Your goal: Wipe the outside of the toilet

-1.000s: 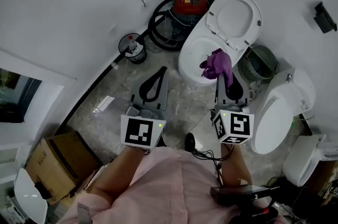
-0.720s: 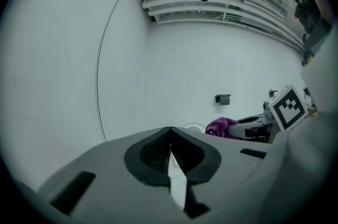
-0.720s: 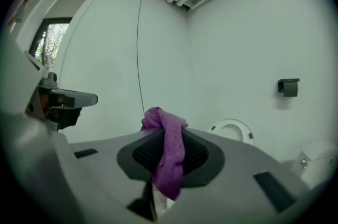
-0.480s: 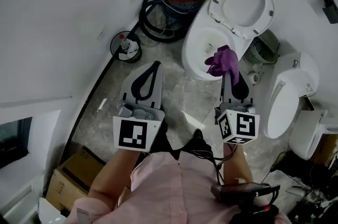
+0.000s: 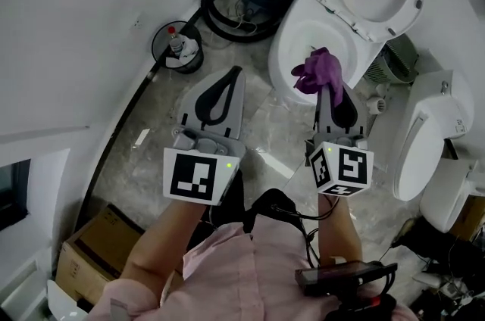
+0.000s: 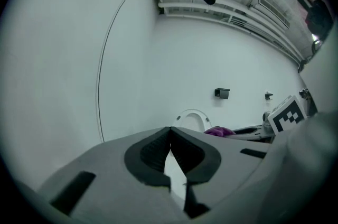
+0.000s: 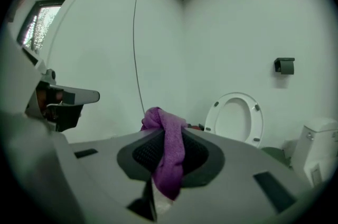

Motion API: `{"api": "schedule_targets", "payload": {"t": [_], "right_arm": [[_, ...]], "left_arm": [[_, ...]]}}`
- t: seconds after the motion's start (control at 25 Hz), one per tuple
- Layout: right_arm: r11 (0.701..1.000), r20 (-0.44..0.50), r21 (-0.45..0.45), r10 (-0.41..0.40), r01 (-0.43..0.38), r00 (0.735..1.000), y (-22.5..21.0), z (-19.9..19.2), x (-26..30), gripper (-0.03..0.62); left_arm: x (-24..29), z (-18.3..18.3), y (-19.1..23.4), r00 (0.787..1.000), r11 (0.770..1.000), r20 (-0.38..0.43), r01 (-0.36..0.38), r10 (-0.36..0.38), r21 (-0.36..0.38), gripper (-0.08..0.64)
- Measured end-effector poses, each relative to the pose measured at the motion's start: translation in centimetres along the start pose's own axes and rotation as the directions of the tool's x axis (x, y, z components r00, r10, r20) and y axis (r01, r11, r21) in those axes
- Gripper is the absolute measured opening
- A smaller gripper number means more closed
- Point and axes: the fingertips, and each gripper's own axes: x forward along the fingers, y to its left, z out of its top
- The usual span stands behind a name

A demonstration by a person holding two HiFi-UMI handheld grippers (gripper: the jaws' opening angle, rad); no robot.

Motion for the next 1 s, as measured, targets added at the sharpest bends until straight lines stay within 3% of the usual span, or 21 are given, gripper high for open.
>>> {"api": "schedule_targets", "payload": {"t": [0.6, 0.84, 1.0], "right_arm": [[0.997, 0.027, 0.071, -0.021, 0.019, 0.999, 4.2, -25.0, 4.6, 0.074], [0.994, -0.007, 0.104, -0.016, 0.017, 1.0, 6.4, -32.3, 7.5, 0.074], [0.997, -0.011, 0.076, -0.02, 0.02, 1.0, 6.4, -34.6, 8.7, 0.075]], "left_arm": [[2.7, -21.4, 1.3, 0.994, 0.996, 0.088, 0.062, -0.068, 0.069, 0.008], [4.1, -26.2, 3.4, 0.992, 0.994, 0.098, 0.074, -0.082, 0.082, 0.008], [6.0, -28.4, 3.7, 0.988, 0.992, 0.107, 0.107, -0.114, 0.067, 0.008]]}}
